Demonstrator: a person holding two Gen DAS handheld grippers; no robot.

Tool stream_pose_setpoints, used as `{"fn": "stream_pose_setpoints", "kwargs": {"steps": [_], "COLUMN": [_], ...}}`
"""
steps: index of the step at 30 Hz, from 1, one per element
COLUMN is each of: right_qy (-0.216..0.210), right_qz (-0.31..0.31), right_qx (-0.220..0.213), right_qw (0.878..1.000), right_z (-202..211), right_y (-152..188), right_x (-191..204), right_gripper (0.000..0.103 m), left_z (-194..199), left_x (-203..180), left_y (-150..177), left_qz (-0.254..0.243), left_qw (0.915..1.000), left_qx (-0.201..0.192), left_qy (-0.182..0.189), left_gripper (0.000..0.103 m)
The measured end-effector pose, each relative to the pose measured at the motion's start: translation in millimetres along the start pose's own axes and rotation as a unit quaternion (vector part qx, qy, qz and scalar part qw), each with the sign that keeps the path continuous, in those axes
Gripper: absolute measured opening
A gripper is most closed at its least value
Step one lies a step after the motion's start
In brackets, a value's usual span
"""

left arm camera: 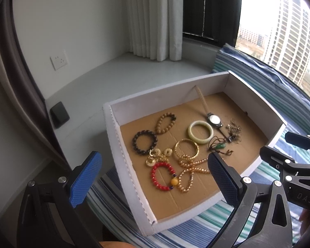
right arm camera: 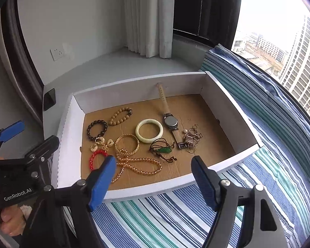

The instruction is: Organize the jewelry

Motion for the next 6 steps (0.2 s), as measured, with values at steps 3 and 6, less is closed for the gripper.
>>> {"fn": "stream_pose_setpoints", "kwargs": {"steps": [3, 6], "right_qy": [-0.001, -0.005], "right_qz": [-0.001, -0.003], "right_qx": [0.002, 0.002], "right_qw": [1.0, 1.0], "right_z": [-2.0, -2.3], "right_y": [0.9, 0.7], "right_x": [0.1, 1.1], "right_gripper": [0.077, 0.077], "left_z": [0.4, 1.6], "left_x": [0.0, -1.9], "left_y": [2.0, 2.5], "left_qz": [0.004, 0.0], "left_qw": [1.0, 0.9999], "left_qx": [-0.005, -0.007], "left_qy": [-0.005, -0.007], "left_gripper": [0.102, 0.101]}}
Point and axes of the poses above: each gripper's, at about its wrist camera, not at the fingertips, and z roughly against the way its jaws point, x to its left, y to its underside, the point moved 3 cm from there along -z, roughly the way its jaws point, and after that the axes turned 11 degrees about -x, right-handed, at the moved point
